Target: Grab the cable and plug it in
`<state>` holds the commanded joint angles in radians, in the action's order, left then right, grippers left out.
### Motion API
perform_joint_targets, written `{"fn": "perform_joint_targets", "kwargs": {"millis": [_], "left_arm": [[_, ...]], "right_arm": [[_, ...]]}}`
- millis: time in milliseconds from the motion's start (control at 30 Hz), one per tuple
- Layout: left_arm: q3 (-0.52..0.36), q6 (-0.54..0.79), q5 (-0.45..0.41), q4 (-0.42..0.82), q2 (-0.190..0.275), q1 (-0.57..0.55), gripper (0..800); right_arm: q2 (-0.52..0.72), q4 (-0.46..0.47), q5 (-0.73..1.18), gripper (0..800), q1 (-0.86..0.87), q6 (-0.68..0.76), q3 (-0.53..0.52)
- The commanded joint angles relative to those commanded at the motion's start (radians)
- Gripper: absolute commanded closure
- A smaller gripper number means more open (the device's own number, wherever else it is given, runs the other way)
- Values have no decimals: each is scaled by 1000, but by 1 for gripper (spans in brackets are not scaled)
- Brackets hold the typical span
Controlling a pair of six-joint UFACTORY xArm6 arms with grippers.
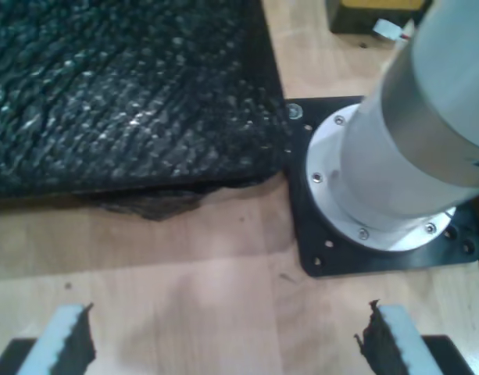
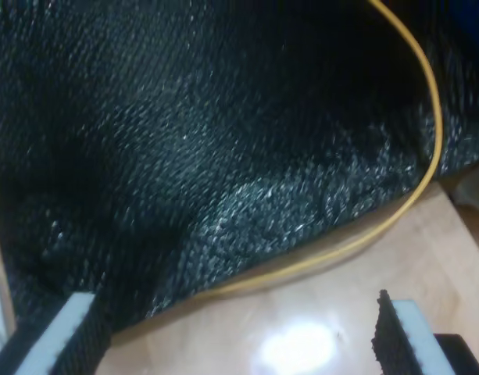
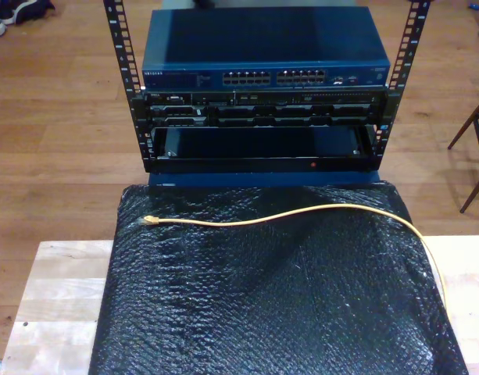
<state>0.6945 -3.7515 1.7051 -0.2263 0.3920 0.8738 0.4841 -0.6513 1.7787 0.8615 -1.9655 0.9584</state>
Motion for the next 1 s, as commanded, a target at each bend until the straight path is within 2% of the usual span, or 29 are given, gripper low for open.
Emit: {"fn": "perform_joint_targets", "kwargs": {"millis": [167,433,633,800,1000], "left_arm": [[11,-51,-2,0,-12,-49,0],[15,-58,-8,0,-43,-64,0],[12,-74,-75,0,-69,-71,0],[14,-78,-83,0,-98,-74,0],[15,-80,-81,0,-100,-74,0]], "right_arm": [[3,-8,-80,4,-130,66,0],[-6,-6,-232,6,-322,173,-2],[-29,-6,-359,7,-474,232,0],[-54,-5,-407,7,-565,282,2],[-71,-6,-451,7,-651,316,3]]}}
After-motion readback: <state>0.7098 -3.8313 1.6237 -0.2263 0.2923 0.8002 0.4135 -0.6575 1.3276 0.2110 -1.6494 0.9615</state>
